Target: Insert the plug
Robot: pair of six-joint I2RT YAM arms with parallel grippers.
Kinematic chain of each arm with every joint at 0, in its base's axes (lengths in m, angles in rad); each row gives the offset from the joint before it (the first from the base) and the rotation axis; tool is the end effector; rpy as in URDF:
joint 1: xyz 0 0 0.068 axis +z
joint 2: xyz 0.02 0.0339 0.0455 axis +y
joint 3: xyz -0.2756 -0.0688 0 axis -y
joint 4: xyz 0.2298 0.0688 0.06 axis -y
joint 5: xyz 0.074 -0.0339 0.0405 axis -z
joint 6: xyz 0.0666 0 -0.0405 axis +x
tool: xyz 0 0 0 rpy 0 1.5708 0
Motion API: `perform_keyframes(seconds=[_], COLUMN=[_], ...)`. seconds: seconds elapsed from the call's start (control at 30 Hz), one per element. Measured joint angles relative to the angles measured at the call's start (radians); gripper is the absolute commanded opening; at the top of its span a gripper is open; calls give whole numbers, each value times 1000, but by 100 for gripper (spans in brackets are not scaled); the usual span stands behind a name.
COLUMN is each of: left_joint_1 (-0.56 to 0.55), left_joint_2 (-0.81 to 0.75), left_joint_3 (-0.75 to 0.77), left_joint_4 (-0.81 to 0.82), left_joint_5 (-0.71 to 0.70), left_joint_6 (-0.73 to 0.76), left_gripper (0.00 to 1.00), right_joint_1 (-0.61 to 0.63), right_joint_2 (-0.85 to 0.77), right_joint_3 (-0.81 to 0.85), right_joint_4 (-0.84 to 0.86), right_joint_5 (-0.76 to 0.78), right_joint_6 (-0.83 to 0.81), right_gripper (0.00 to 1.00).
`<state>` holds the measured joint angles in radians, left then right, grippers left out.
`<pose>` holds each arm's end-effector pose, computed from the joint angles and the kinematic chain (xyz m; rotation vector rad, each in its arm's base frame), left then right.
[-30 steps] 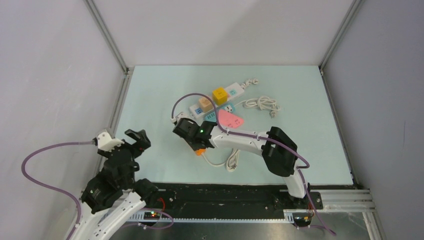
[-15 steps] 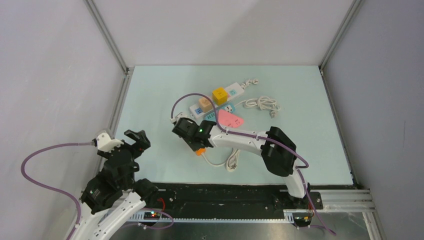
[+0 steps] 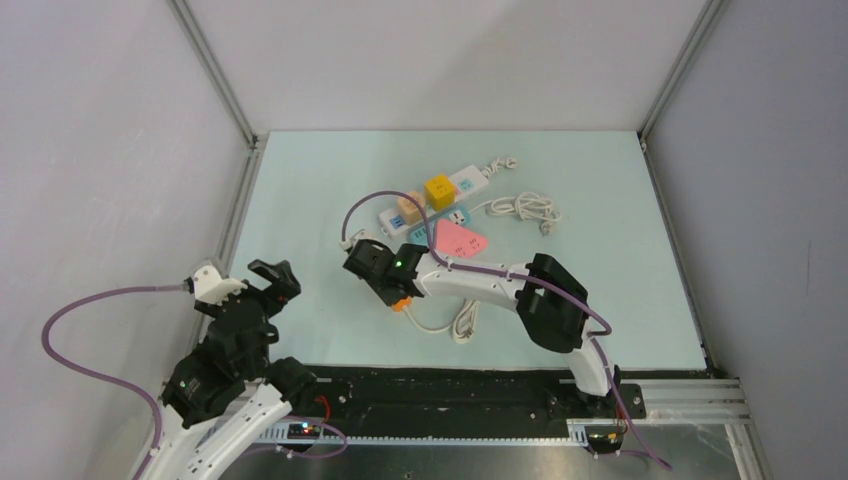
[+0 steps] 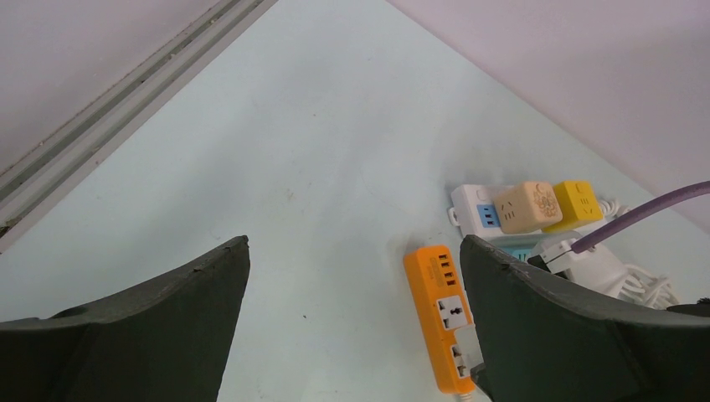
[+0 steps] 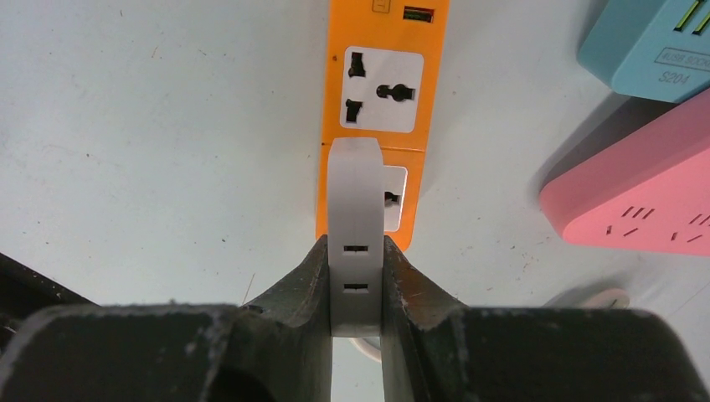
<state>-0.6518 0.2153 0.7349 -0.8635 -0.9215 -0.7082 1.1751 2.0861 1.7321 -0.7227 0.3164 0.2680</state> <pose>0.0545 0.0252 0.3000 -0.6334 1.6604 -0.0952 0.1954 0.4140 0.2091 -1.0309 2.3505 0.1201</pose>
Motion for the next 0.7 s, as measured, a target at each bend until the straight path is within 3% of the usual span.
perform_keyframes(seconds=[0.7], left_joint_1=[0], left_joint_2=[0], left_joint_3=[0], left_joint_4=[0], left_joint_5=[-1], left_joint_6=[0], left_gripper=[100], right_joint_1=[13], right_joint_2=[32], right_joint_3=[2], right_joint_4=[1], right_joint_5=[14], right_joint_6=[118], right_gripper=[0])
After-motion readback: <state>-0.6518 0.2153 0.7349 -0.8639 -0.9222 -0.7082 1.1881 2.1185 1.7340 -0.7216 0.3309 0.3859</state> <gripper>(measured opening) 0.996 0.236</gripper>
